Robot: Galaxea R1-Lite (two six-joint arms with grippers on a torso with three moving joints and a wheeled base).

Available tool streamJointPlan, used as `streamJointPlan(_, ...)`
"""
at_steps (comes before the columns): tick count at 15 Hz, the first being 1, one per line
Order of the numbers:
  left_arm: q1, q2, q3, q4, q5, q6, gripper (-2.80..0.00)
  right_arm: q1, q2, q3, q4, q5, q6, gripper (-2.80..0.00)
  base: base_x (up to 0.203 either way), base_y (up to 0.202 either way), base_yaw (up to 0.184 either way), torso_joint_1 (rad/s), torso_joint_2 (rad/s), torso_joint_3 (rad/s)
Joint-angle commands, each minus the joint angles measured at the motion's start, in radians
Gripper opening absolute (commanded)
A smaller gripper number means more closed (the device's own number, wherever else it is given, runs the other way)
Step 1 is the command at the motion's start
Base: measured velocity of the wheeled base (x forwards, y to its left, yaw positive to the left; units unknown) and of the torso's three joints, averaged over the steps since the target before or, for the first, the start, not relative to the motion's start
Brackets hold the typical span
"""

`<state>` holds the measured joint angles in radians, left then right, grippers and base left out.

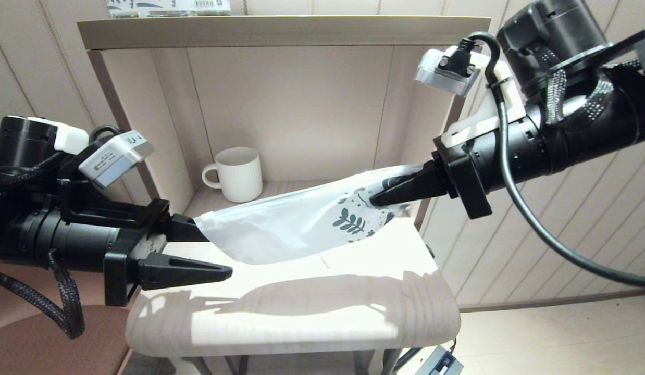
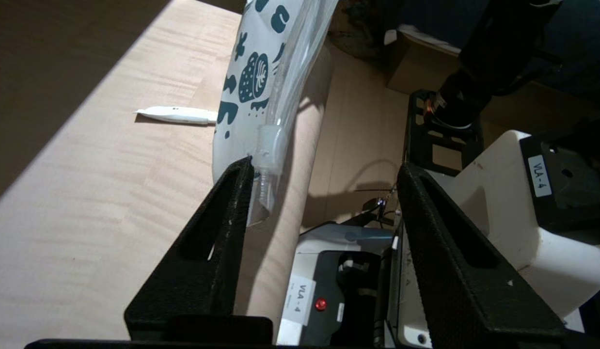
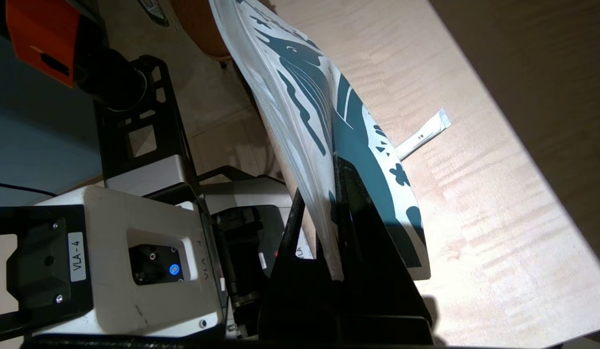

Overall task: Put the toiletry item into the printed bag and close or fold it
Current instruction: Open the storage bag

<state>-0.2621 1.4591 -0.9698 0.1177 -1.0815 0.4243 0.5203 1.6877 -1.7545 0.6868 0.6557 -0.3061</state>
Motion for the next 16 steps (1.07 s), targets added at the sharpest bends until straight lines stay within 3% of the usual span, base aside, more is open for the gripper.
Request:
streamJointPlan(1, 0.000, -0.004, 0.001, 0.000, -0.006, 0.003, 0.00, 0.006, 0.002, 0.008, 0.003, 0.005, -0.001, -2.80, 0.000, 0.000, 0.000, 0.000, 0.00, 0.000)
streamJointPlan(4, 0.026, 0.000, 0.019, 0.001, 0.010, 0.005, 0.00, -0.002, -0.011, 0.011, 0.002, 0.005, 0.004, -2.80, 0.000, 0.000, 0.000, 0.000, 0.00, 0.000)
streamJointPlan(6, 0.053, 0.017, 0.031, 0.001, 0.060, 0.004, 0.00, -0.014, -0.047, 0.014, -0.016, 0.003, 0.007, -2.80, 0.000, 0.000, 0.000, 0.000, 0.00, 0.000)
streamJointPlan(11, 0.057, 0.035, 0.070, -0.001, 0.208, 0.002, 0.00, -0.160, -0.127, -0.001, -0.029, 0.005, 0.004, -2.80, 0.000, 0.000, 0.000, 0.000, 0.00, 0.000)
streamJointPlan(12, 0.055, 0.033, 0.071, -0.001, 0.247, -0.001, -2.80, -0.173, -0.144, 0.006, -0.029, 0.009, 0.004, -2.80, 0.000, 0.000, 0.000, 0.000, 0.00, 0.000)
streamJointPlan(15, -0.007, 0.048, 0.028, -0.002, 0.326, -0.041, -2.80, -0.214, -0.166, 0.018, -0.026, 0.037, 0.007, -2.80, 0.000, 0.000, 0.000, 0.000, 0.00, 0.000)
streamJointPlan(16, -0.047, 0.069, 0.009, -0.004, 0.418, -0.060, -2.80, -0.220, -0.166, 0.023, -0.028, 0.038, 0.014, -2.80, 0.000, 0.000, 0.000, 0.000, 0.00, 0.000)
